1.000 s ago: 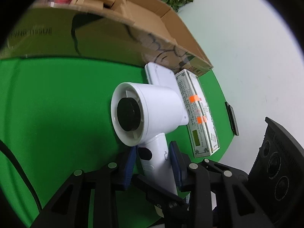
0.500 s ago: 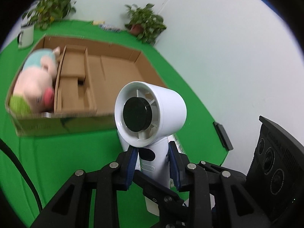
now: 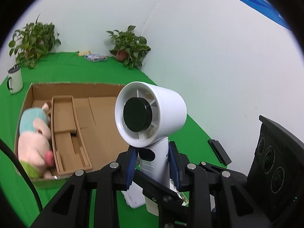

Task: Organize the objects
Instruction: 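Close the right gripper on the hair dryer handle and lift it, then carry the hair dryer over the box and lower it beside the divider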

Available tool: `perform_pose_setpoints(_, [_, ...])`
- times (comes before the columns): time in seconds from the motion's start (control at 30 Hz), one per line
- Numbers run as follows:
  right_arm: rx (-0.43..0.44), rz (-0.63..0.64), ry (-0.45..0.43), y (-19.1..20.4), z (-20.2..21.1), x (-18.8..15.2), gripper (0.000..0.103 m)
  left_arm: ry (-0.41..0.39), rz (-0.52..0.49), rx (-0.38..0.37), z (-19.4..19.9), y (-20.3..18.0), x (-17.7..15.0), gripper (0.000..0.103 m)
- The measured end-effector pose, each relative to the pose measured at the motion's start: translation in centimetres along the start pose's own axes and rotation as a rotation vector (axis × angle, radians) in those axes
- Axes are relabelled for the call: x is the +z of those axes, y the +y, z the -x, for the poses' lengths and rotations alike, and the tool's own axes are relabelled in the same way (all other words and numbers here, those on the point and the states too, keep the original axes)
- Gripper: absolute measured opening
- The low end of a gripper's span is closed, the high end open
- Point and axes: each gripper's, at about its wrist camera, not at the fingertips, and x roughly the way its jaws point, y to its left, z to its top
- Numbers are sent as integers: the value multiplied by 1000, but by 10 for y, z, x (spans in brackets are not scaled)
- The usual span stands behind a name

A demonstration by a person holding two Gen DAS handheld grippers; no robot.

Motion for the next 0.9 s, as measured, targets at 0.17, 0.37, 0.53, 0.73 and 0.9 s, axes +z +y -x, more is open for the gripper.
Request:
perform_pose_setpoints(0.17, [-2,-2,-17,-2,-3,22,23,-10,-13,7,-7,3,14,30])
perform_pose_setpoints(0.37, [3,0,-15,-8,-18,47,23,-15,-9,17,-21,15,32,30])
perform_pose_setpoints(0.53, [10,10,-7,-15,-39,68,23,-16,-2,28,-32,26,49,30])
perform_pose_setpoints(0.73, [28,15,25,-30,-79,87,23,6,28,41,-54,44,63,30])
perform_pose_setpoints(0.9, [47,6,63,-45,-115,96,24,33,51,52,-75,59,66,30])
